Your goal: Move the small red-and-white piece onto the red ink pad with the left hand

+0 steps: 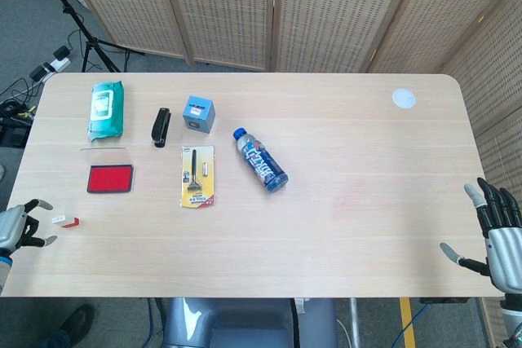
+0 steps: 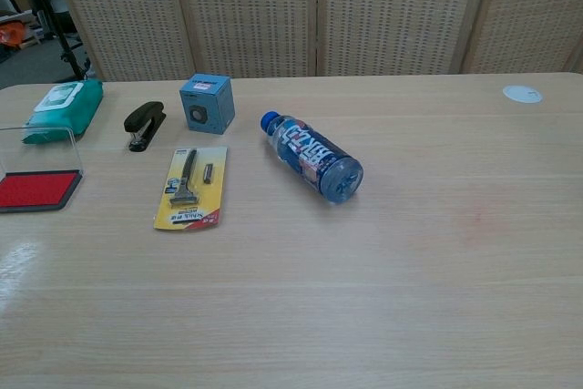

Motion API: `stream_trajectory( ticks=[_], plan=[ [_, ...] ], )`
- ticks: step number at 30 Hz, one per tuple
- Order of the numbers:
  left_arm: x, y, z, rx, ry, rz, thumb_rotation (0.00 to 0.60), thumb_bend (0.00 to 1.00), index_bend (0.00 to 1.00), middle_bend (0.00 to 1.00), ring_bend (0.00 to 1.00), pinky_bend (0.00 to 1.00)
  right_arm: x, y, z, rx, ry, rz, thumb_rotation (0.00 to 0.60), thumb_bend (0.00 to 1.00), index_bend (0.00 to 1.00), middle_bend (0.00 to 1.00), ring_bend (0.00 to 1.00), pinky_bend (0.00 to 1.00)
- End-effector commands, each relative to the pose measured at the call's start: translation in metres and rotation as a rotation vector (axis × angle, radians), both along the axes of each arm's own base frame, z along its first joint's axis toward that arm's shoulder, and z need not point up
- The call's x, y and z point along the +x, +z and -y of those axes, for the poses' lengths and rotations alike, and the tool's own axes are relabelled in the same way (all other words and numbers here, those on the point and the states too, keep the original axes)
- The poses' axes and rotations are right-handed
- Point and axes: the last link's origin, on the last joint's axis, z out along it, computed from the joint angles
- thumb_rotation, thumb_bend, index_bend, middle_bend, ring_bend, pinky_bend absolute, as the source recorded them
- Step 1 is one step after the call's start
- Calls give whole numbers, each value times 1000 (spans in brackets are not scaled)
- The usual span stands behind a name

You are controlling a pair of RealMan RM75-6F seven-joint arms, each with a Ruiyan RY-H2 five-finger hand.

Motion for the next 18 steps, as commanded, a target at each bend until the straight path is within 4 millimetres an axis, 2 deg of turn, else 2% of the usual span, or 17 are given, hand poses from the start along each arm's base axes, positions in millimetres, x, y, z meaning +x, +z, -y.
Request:
stream_trajectory(
  ticks=[1, 6, 13, 18],
  plan=[
    [-3, -2, -7, 0, 14, 2, 600, 191, 406, 986, 1000, 920, 0, 0, 0, 1, -1, 3, 600, 0, 0, 0, 0, 0],
    [-6, -2, -11, 7, 33, 5, 600, 255, 415, 986, 1000, 920, 0, 0, 1, 10, -1, 7, 600, 0, 0, 0, 0, 0],
    [-6, -6, -17, -20, 39, 2, 600, 263, 458, 986, 1000, 920, -1, 0, 1, 13, -2, 11, 600, 0, 0, 0, 0, 0],
    [-9, -9, -22, -41, 58, -12, 600, 307, 472, 986, 1000, 920, -1, -1, 2, 22, -3, 11, 600, 0, 0, 0, 0, 0]
  ],
)
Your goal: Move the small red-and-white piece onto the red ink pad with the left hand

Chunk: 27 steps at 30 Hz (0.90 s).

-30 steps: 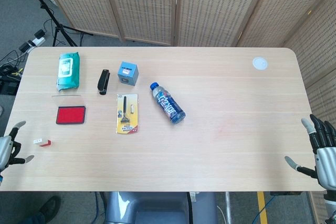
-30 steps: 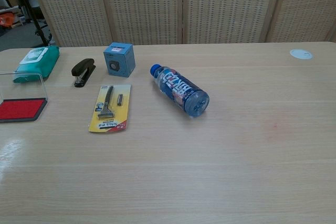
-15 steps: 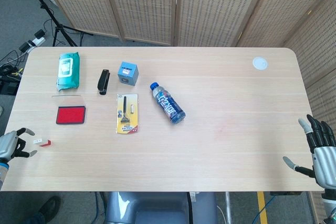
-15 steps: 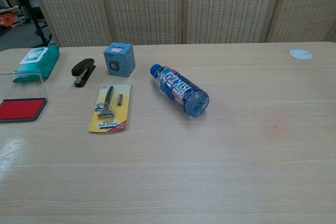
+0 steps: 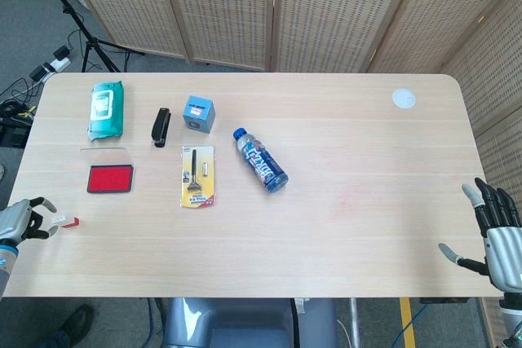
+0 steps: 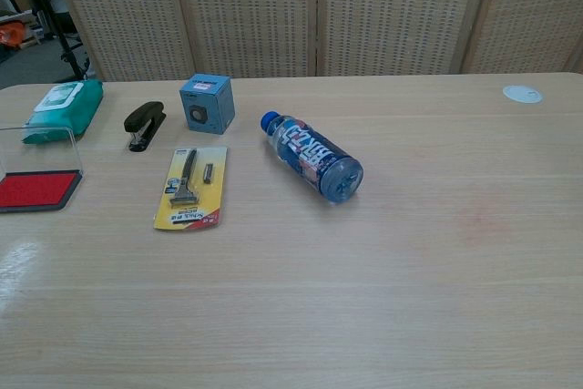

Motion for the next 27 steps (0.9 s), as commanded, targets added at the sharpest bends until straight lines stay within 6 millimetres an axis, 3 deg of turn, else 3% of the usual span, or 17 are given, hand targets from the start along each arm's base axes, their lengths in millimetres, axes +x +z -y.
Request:
stream_trajectory(
  ticks=[1, 16, 27],
  plan=[
    [-1, -2, -3, -15, 9, -11, 600, 309, 473, 986, 1000, 920, 0, 0, 0, 1, 1, 0, 600, 0, 0, 0, 0, 0],
    [-3, -7, -6, -32, 38, -25, 600, 313, 478, 986, 1000, 920, 0, 1, 0, 5, 2, 8, 600, 0, 0, 0, 0, 0],
    [-4, -10, -8, -37, 50, -31, 600, 374, 486, 986, 1000, 920, -1, 2, 0, 9, 5, 24, 600, 0, 0, 0, 0, 0]
  ],
)
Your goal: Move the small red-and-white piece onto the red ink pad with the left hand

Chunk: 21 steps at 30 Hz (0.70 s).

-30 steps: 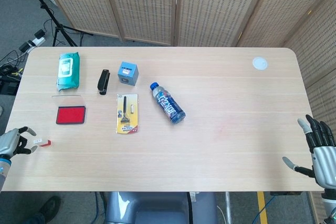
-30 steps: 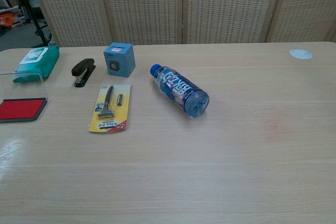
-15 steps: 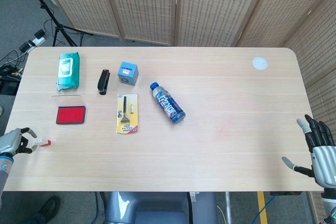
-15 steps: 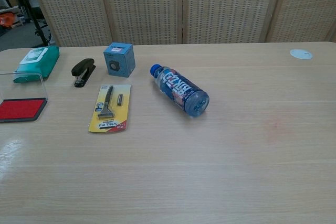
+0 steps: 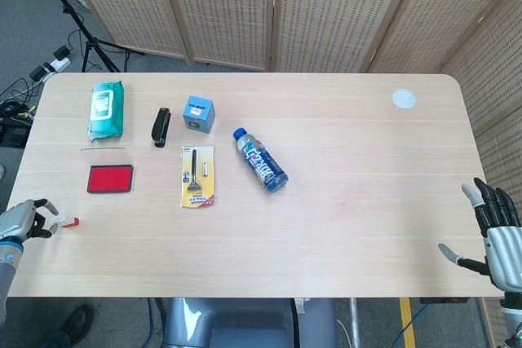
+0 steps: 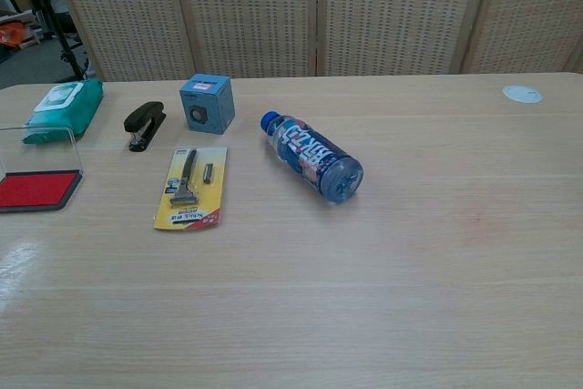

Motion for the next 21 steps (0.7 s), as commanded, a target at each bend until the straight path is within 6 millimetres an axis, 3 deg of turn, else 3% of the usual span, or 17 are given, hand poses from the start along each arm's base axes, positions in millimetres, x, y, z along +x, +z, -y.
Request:
stream_trajectory(
  ticks=[1, 17, 21],
  plan=[
    [0, 0, 0, -2, 4, 3, 600, 375, 486, 986, 1000, 920, 0, 0, 0, 1, 1, 2, 600, 0, 0, 0, 0, 0],
    [-1, 0, 0, -4, 9, 17, 600, 397, 521, 986, 1000, 920, -1, 4, -1, 1, 4, 20, 600, 0, 0, 0, 0, 0],
    [0, 1, 0, 1, 11, 31, 600, 450, 521, 986, 1000, 920, -1, 3, 0, 6, 6, 22, 600, 0, 0, 0, 0, 0]
  ],
)
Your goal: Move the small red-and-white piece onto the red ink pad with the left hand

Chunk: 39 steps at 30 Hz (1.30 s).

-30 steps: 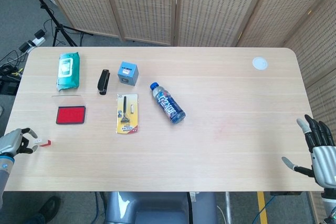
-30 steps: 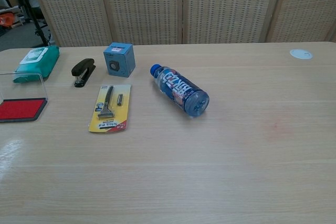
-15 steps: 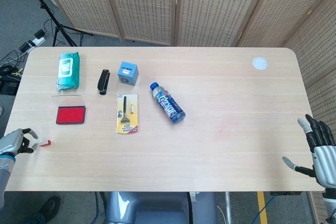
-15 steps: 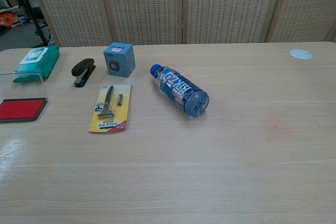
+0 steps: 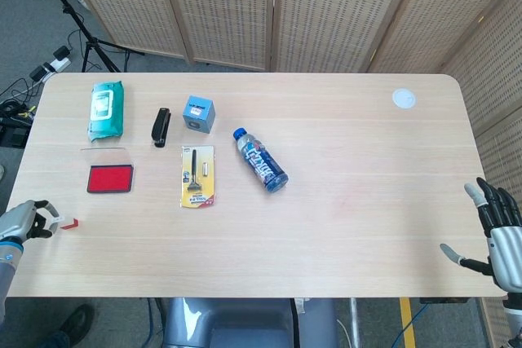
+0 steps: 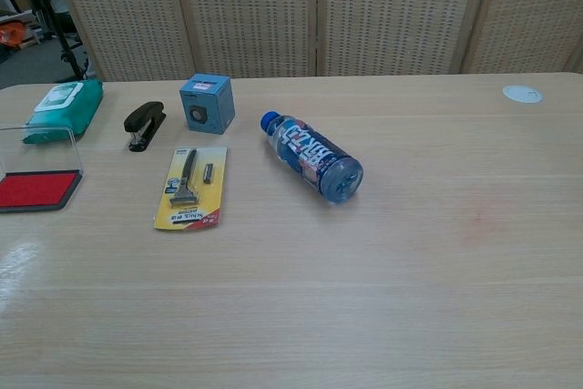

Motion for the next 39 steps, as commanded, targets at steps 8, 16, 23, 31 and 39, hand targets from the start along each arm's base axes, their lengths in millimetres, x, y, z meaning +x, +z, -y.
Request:
stream_trajectory(
  ticks=[8, 16, 23, 31, 39],
  plan=[
    [-1, 3, 0, 0, 2, 19, 600, 475, 523, 986, 1000, 920, 0, 1, 0, 0, 0, 8, 600, 0, 0, 0, 0, 0],
    [12, 11, 1, 89, -87, 17, 600, 469, 529, 986, 1000, 920, -1, 2, 1, -3, -2, 14, 600, 0, 0, 0, 0, 0],
    [30, 21, -3, 227, -213, 58, 600, 462, 530, 986, 1000, 920, -2, 3, 2, -1, -5, 20, 600, 0, 0, 0, 0, 0],
    [49, 21, -37, 330, -335, 102, 600, 467, 538, 987, 1000, 920, -3, -1, 4, 10, -11, 11, 600, 0, 0, 0, 0, 0],
    [57, 7, -68, 348, -354, 109, 600, 470, 556, 987, 1000, 920, -6, -2, 11, 16, -35, 17, 600, 0, 0, 0, 0, 0]
  ],
)
